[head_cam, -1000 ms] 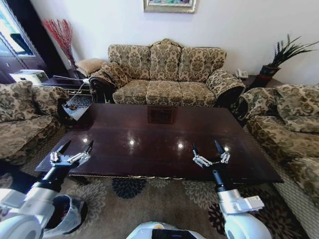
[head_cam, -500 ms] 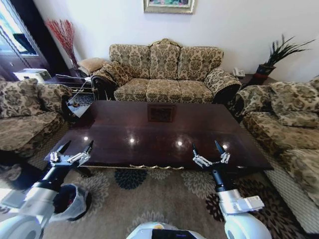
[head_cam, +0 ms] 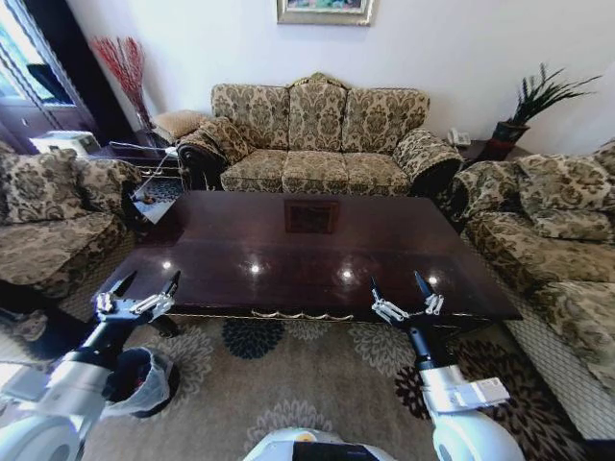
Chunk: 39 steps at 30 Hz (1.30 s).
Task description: Move to the front of the table and place the trash on the table into the trash bin.
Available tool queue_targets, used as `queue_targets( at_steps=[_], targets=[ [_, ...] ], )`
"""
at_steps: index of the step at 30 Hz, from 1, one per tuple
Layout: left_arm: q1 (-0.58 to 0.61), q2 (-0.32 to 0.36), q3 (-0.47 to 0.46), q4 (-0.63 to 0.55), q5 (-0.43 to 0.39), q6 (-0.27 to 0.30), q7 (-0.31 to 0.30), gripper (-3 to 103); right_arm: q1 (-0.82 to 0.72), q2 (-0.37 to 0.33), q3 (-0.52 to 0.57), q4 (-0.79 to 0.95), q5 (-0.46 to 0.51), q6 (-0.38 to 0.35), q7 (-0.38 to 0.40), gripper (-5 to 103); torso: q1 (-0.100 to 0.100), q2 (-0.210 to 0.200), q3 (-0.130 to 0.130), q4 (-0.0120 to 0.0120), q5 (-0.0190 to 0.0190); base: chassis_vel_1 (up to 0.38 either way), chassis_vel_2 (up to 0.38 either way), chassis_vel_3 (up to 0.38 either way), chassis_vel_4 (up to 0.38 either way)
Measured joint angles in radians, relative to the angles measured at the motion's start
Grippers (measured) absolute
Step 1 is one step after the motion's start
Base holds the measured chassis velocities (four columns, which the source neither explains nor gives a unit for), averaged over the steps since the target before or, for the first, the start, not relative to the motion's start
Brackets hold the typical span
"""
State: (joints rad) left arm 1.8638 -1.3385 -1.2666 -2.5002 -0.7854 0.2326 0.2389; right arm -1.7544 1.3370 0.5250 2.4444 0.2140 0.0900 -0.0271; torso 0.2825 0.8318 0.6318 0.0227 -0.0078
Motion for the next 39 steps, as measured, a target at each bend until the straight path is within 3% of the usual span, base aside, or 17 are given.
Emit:
queue_targets(
  at_steps=[39],
  targets=[
    [0.000, 0.000, 0.000, 0.000, 0.000, 0.000, 0.000, 100, 0.000, 0.000, 0.000, 0.000, 0.000, 0.000, 0.000, 100, 0.000, 0.000, 0.000, 0.0001, 0.0000, 0.000, 0.000, 0.000, 0.000]
  ],
)
